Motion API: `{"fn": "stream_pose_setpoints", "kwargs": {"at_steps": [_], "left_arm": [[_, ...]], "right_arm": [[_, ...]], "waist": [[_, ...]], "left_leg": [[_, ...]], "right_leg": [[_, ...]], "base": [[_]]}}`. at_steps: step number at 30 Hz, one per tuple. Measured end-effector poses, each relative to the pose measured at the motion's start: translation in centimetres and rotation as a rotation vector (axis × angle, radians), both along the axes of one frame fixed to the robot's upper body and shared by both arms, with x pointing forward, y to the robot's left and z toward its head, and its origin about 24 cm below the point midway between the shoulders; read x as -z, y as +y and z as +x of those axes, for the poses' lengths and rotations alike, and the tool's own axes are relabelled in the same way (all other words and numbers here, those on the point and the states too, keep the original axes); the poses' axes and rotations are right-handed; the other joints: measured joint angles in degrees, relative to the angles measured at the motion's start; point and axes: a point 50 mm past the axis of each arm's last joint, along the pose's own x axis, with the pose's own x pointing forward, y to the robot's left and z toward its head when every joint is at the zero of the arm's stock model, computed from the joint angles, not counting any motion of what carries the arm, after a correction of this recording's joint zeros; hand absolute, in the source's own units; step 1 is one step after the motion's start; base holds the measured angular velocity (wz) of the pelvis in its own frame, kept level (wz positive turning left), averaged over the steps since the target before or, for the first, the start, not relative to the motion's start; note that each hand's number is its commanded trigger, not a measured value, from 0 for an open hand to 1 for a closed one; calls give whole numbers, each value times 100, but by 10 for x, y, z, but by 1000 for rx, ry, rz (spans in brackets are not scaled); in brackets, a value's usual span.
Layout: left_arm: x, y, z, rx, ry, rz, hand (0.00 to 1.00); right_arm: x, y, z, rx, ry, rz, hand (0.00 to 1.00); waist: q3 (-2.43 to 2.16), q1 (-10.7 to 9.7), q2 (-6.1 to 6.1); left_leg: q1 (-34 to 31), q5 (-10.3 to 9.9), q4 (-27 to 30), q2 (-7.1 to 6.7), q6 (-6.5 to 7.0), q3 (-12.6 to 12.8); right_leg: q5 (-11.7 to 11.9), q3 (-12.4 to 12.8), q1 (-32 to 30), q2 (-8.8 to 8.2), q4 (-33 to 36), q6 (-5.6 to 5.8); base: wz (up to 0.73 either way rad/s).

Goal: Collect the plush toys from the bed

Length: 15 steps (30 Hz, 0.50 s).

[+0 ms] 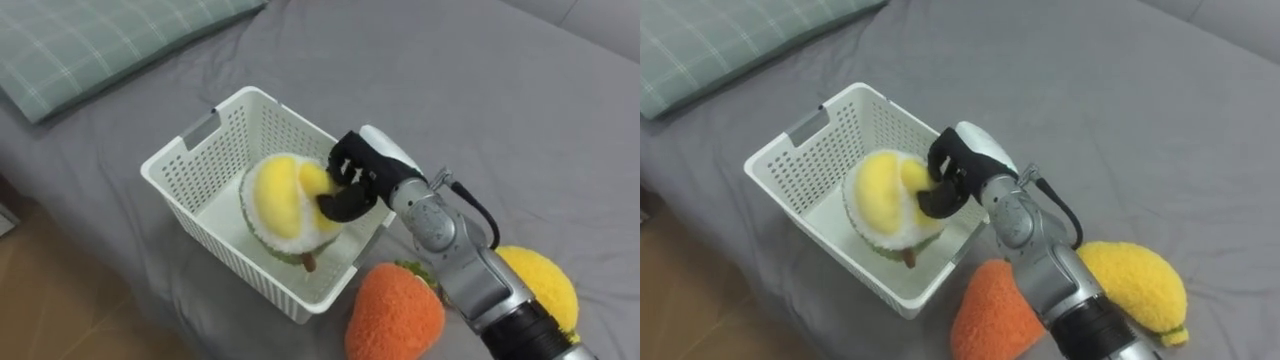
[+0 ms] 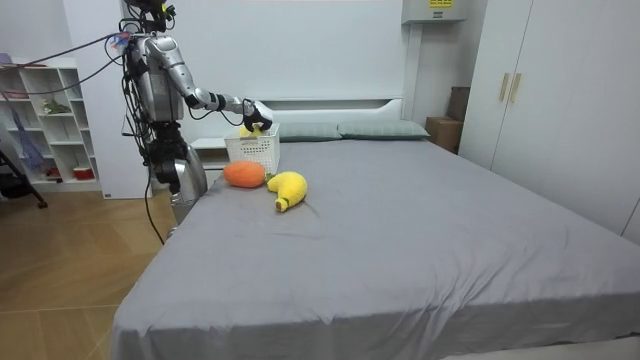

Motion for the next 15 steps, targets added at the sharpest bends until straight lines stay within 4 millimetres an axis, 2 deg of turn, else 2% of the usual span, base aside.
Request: {"fn": "stream_pose_setpoints", "kwargs": {"at_steps": [7,15], "left_arm": [[0,-2,3,10,-14,-38,0],[0,-3,7,13,-21,-38,0]], "right_arm": [[-4,-4,3,24,-17,28,0],[-7,-3,3,16,-31,34,0]], "waist": [[34,-6,85],[-1,-49,191]], "left_leg": [[-18,0,52,-1,3,-6],[-10,4,58,-2,5,-5]], "right_leg": [[0,-30,3,-17,14,0],[0,-25,9,-37,21,0]], "base": [[1],[0]]}}
